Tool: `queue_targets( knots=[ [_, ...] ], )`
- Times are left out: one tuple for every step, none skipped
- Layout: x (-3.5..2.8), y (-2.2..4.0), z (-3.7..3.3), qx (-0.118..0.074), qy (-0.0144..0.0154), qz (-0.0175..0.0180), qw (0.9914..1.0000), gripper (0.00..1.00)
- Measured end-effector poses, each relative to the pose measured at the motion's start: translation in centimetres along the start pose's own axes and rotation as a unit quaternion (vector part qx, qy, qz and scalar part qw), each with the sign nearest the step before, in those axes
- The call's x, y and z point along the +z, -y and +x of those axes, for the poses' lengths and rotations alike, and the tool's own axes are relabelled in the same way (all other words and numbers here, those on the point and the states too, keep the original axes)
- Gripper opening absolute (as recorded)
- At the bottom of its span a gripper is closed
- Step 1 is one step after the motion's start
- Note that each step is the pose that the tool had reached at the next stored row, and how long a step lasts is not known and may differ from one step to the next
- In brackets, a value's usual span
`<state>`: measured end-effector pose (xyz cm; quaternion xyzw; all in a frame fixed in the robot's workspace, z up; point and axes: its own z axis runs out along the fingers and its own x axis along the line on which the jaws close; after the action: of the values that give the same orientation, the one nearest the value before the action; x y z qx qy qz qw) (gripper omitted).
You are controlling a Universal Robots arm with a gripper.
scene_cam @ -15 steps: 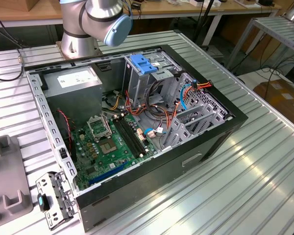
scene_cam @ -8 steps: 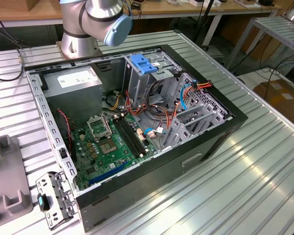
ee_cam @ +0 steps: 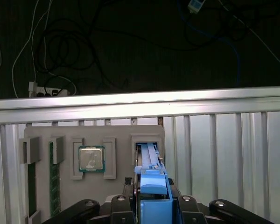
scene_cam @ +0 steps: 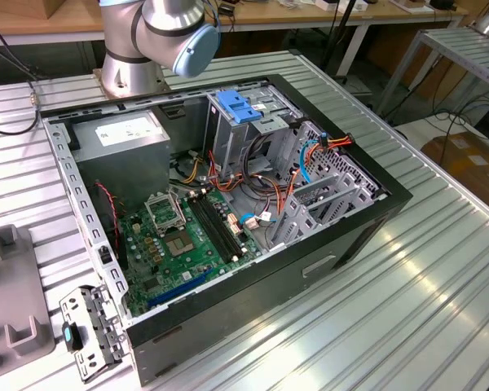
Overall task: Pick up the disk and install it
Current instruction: 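Pick up the disk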
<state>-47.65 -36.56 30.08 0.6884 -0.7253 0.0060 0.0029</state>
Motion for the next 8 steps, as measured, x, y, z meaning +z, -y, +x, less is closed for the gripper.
queue_targets(
  knots=[
    [-0.12, 0.00, 0.00, 0.000, 0.0000, -0.0001, 1.00000, 0.37],
    [-0.21, 0.00, 0.00, 0.000, 0.0000, 0.0000, 1.00000, 0.37],
    [-0.28, 0.00, 0.00, 0.000, -0.0001, -0.0001, 1.00000, 0.37],
    [-0.43, 0.00, 0.01, 0.000, -0.0002, 0.0000, 1.00000, 0.37],
    [-0.65, 0.01, 0.01, 0.000, -0.0004, 0.0000, 1.00000, 0.37],
    [-0.82, 0.01, 0.01, 0.000, -0.0005, 0.0000, 1.00000, 0.37],
    [-0.95, 0.01, 0.01, 0.000, -0.0006, -0.0001, 1.00000, 0.37],
    [-1.11, 0.01, 0.02, 0.000, -0.0006, 0.0000, 1.00000, 0.37]
  ],
)
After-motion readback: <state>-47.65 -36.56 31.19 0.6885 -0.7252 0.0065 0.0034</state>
